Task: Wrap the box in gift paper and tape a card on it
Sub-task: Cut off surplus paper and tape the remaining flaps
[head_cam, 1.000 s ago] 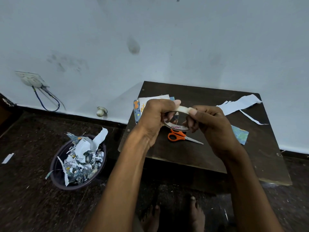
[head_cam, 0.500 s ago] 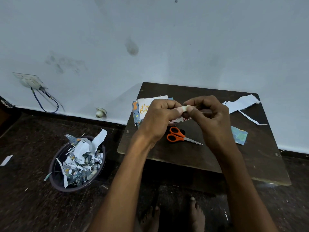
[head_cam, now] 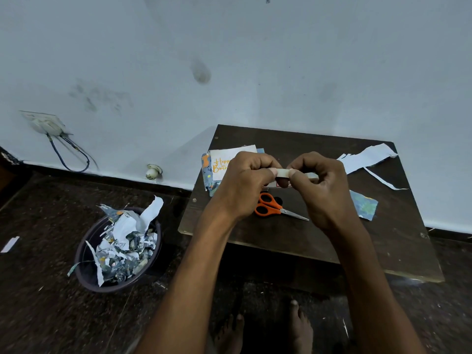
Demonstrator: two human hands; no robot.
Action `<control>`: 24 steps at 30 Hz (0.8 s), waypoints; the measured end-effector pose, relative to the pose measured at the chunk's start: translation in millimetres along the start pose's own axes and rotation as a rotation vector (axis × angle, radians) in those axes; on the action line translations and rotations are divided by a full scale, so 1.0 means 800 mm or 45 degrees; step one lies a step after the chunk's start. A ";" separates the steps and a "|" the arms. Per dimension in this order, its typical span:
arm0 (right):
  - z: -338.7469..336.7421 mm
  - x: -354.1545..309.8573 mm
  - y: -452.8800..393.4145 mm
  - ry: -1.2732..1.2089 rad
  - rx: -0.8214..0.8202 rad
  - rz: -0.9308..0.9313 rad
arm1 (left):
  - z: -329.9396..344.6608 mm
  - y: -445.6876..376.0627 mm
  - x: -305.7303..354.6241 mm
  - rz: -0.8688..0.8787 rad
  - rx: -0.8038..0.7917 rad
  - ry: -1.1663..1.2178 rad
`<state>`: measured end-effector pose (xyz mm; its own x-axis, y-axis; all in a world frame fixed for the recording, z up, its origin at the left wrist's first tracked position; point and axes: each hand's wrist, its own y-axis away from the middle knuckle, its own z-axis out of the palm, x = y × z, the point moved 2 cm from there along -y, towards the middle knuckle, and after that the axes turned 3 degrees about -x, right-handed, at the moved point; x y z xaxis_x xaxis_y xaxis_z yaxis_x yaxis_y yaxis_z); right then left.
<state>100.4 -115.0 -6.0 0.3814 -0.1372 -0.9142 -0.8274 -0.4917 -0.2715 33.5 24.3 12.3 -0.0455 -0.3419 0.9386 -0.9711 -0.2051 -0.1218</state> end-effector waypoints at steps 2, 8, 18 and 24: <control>0.000 0.000 -0.001 -0.020 0.003 -0.015 | 0.000 0.000 0.000 -0.006 -0.001 -0.003; 0.000 0.004 -0.001 -0.098 0.044 -0.006 | 0.001 0.001 0.003 -0.012 -0.007 0.042; 0.005 -0.010 0.003 -0.394 -0.091 -0.024 | -0.002 0.001 0.000 -0.204 0.168 0.263; 0.005 -0.014 0.003 -0.391 -0.169 -0.032 | -0.004 0.003 0.005 -0.268 0.100 0.299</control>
<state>92.6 -111.2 2.3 0.2427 0.1319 -0.9611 -0.7504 -0.6024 -0.2722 29.8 25.6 16.5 0.0929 -0.0650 0.9936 -0.9443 -0.3221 0.0673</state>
